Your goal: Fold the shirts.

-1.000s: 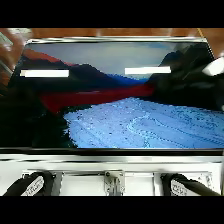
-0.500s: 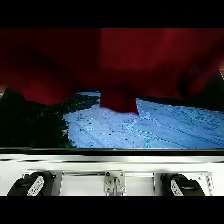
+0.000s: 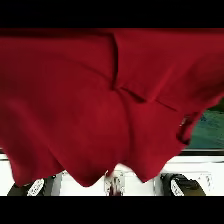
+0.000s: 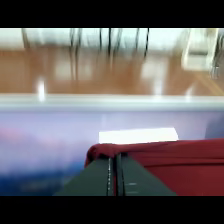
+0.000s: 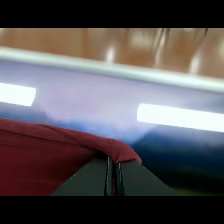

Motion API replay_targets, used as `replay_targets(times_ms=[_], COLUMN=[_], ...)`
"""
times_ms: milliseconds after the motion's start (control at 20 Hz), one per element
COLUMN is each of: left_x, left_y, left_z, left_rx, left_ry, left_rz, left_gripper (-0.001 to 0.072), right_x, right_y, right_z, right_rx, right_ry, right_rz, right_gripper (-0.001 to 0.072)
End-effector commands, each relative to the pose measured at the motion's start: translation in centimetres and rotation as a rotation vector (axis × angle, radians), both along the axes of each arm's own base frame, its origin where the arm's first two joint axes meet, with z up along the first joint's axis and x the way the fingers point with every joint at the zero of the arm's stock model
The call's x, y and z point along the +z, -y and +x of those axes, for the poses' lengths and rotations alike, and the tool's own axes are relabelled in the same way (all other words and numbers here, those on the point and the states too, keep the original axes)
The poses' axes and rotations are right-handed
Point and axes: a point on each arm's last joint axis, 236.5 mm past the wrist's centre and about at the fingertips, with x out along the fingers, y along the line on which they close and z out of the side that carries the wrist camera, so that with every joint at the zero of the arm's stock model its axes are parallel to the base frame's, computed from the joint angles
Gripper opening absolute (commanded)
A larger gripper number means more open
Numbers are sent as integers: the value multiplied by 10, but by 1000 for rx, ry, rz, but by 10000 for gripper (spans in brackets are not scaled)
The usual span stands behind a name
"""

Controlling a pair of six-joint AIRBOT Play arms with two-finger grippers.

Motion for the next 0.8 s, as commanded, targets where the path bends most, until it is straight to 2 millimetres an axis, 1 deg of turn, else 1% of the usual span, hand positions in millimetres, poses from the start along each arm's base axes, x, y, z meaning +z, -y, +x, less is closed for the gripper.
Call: replay_targets(times_ms=[0,50,150,250,350,400,450,500,550,600,700,750], left_x=[-91,-121,-186,-251,-311,-338,-361,-382,-400,-416,-444,-457], left_y=[-17,-20,-27,-32,-37,-37,-34,-28,-21,-14,-6,-2], left_z=[55,71,101,128,155,170,184,199,211,223,237,238], left_rx=[7,2,-5,-10,-14,-19,-26,-38,-48,-55,-57,-59], left_ry=[-257,-337,-511,-683,-829,-879,-911,-934,-949,-960,-988,-1014], left_rz=[-16,-24,-55,-94,-132,-166,-208,-268,-331,-398,-488,-516], left_gripper=[40,40,40,40,40,40,40,40,40,40,41,41], right_x=[-105,-130,-182,-229,-281,-304,-328,-349,-369,-385,-414,-427], right_y=[12,13,16,19,23,23,20,16,10,3,-15,-24], right_z=[44,63,112,165,219,240,258,270,280,285,287,283], right_rx=[-17,-17,-27,-62,-121,-147,-167,-179,-187,-192,-178,-168], right_ry=[-419,-488,-579,-607,-615,-617,-623,-636,-655,-676,-746,-793], right_rz=[-19,-14,5,45,109,150,200,247,302,353,447,484], right_gripper=[63,63,63,63,63,63,63,63,63,63,63,63])
